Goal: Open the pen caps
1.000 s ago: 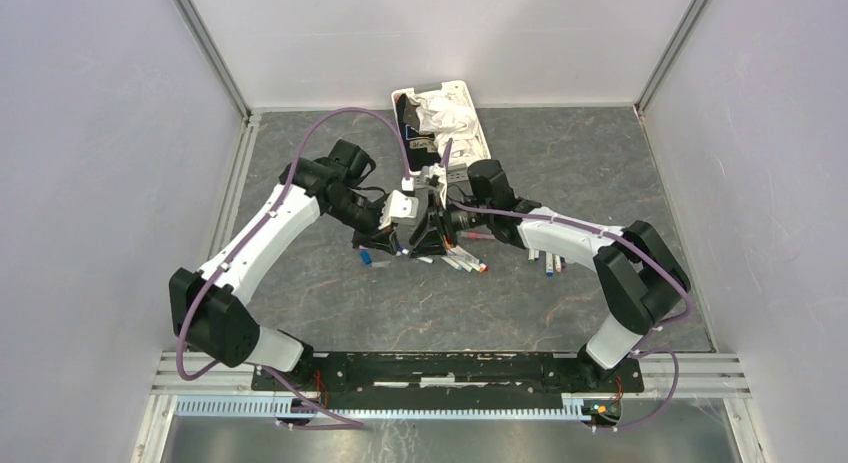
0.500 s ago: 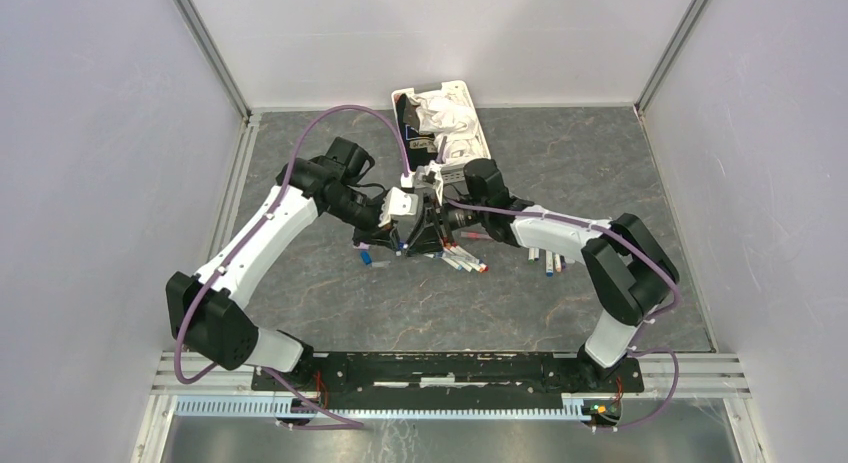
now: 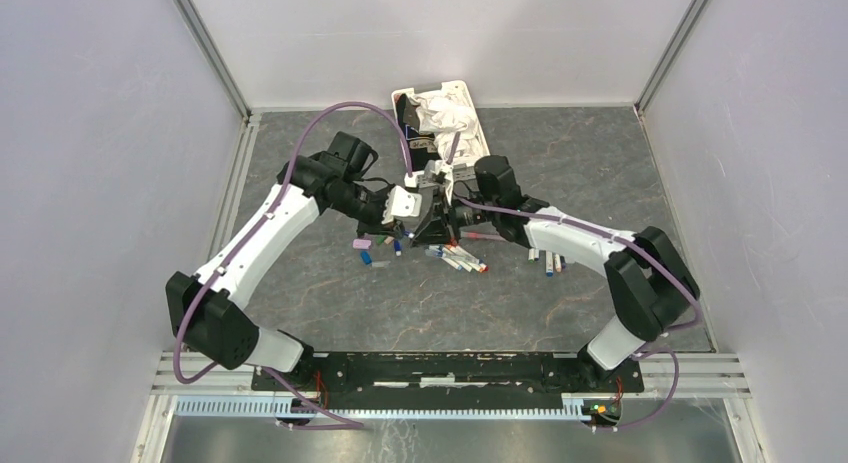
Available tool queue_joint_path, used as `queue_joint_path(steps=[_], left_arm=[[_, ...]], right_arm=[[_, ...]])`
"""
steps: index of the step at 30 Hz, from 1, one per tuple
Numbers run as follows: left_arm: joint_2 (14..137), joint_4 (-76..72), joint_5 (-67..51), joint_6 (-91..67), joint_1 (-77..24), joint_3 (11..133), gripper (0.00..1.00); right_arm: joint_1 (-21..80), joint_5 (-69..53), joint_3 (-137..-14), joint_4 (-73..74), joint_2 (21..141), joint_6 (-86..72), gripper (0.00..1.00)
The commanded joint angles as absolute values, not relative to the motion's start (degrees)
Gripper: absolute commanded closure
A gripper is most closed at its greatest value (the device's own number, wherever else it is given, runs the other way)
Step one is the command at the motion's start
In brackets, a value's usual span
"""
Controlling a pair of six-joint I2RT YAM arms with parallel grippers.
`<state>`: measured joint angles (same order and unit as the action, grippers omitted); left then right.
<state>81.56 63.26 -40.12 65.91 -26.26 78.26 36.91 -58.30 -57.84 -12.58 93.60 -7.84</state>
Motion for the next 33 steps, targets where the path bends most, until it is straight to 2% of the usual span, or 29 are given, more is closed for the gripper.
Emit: queue_joint_path(steps=[1, 10, 15, 20, 26, 29, 33], left_arm=[[81.90, 67.61, -23.08, 72.66, -18.87, 81.66, 0.98], [84.07, 65.35, -25.98, 72.49, -15.56, 82.44, 0.98], [84.99, 57.76, -33.10, 67.08, -15.69, 72.27, 0.98], [87.81, 45.60, -33.04, 60.75, -16.47, 62.63, 0.98], [92.07, 41.56, -31.15, 57.31, -17.29, 61.41, 0.97], [93.12, 40.36, -30.59, 55.85, -17.55, 61.56, 0.86], [93.28, 39.77, -30.51, 54.96, -17.92, 61.56, 0.55]], right_arm=[[31.70, -56.44, -51.68, -0.88, 88.31, -2.50, 1.00], [25.87, -51.66, -46.88, 3.16, 83.35, -0.51, 1.00], [21.02, -30.99, -46.08, 5.24, 80.76, -4.60, 1.00], [17.20, -12.25, -40.35, 3.03, 75.86, -9.65, 1.00], [16.27, -1.01, -35.78, 1.84, 73.49, -10.99, 0.99], [16.34, 2.28, -34.32, 1.00, 73.88, -11.41, 0.99], [16.24, 5.63, -32.64, 0.43, 73.44, -11.55, 0.97]])
